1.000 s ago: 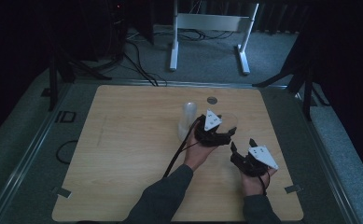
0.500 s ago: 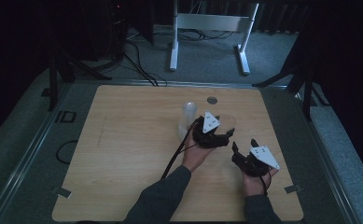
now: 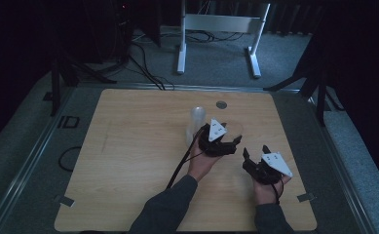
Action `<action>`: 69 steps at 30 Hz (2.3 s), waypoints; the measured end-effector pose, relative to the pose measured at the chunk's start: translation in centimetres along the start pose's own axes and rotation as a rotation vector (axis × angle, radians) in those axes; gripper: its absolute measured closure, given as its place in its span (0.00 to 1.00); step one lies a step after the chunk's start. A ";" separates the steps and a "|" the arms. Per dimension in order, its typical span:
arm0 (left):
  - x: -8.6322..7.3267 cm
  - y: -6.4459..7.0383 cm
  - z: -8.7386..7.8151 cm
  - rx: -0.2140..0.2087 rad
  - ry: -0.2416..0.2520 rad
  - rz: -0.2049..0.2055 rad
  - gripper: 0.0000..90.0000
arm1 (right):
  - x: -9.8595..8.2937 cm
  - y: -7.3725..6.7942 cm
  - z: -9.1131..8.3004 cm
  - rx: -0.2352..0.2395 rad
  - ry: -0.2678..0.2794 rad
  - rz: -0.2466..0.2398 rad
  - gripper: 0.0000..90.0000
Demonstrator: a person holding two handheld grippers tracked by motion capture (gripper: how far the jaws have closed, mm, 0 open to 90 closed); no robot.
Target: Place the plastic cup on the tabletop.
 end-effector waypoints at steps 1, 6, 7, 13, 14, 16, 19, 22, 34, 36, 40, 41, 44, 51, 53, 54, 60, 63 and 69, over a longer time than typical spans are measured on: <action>-0.1 0.0 -0.1 0.001 0.002 0.003 0.33 | 0.0 0.0 0.0 0.000 0.000 0.000 0.32; -0.5 0.1 -0.1 0.004 0.002 0.008 0.33 | 0.0 0.0 0.0 0.000 0.001 0.001 0.31; -0.6 0.1 -0.2 0.004 0.003 0.007 0.33 | 0.0 0.0 0.0 0.000 0.001 0.002 0.31; -1.1 0.0 -0.2 0.006 -0.003 0.004 0.33 | 0.0 0.0 0.1 0.002 -0.003 0.002 0.31; -1.1 0.0 -0.2 0.006 -0.003 0.004 0.33 | 0.0 0.0 0.1 0.002 -0.003 0.002 0.31; -1.3 0.0 -0.2 0.005 0.000 0.001 0.33 | 0.0 0.0 0.1 0.001 -0.002 0.004 0.31; -1.5 0.0 -0.2 0.009 0.000 -0.003 0.32 | 0.0 0.0 0.0 0.000 -0.001 0.005 0.31; -1.8 -0.1 -0.2 0.008 -0.002 -0.007 0.32 | 0.0 0.0 0.1 0.000 0.000 0.005 0.32; -3.4 -0.3 -0.2 0.020 -0.005 -0.026 0.32 | -0.1 0.0 0.1 0.001 -0.001 -0.001 0.31; -3.7 -0.3 -0.1 0.020 -0.006 -0.030 0.32 | -0.1 0.0 0.1 0.000 -0.001 -0.003 0.31; -4.1 -0.3 -0.1 0.016 -0.011 -0.032 0.32 | -0.1 0.1 0.1 -0.003 -0.003 -0.003 0.31; -4.2 -0.3 -0.1 0.016 -0.012 -0.032 0.32 | -0.1 0.1 0.1 -0.003 -0.003 -0.002 0.31; -4.5 -0.2 0.0 0.015 -0.014 -0.036 0.32 | -0.2 0.1 0.1 -0.004 -0.006 -0.001 0.31; -5.0 -0.1 0.1 0.012 -0.018 -0.040 0.32 | -0.1 0.1 0.1 -0.003 -0.005 0.000 0.32; -5.2 -0.1 0.1 0.010 -0.021 -0.040 0.32 | -0.2 0.1 0.1 -0.004 -0.004 -0.001 0.31; -5.3 -0.1 0.1 0.011 -0.019 -0.042 0.32 | -0.2 0.1 0.1 -0.004 -0.005 -0.002 0.31; -5.6 0.0 0.1 0.014 -0.026 -0.041 0.32 | -0.2 0.1 0.1 -0.004 -0.005 -0.001 0.31; -5.7 -0.1 0.1 0.016 -0.029 -0.043 0.32 | -0.2 0.1 0.1 -0.003 -0.006 0.000 0.32; -6.1 0.0 0.1 0.019 -0.030 -0.038 0.32 | -0.2 0.2 0.1 -0.004 -0.005 0.001 0.31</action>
Point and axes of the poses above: each handheld gripper's, and its own axes: z roughly forward along the jaws, x roughly out of its top, y roughly to its right, the point moved 2 cm from there along z, roughly forward along the jaws, and after that the axes turned 1 degree about -z, right-handed, at the moved point
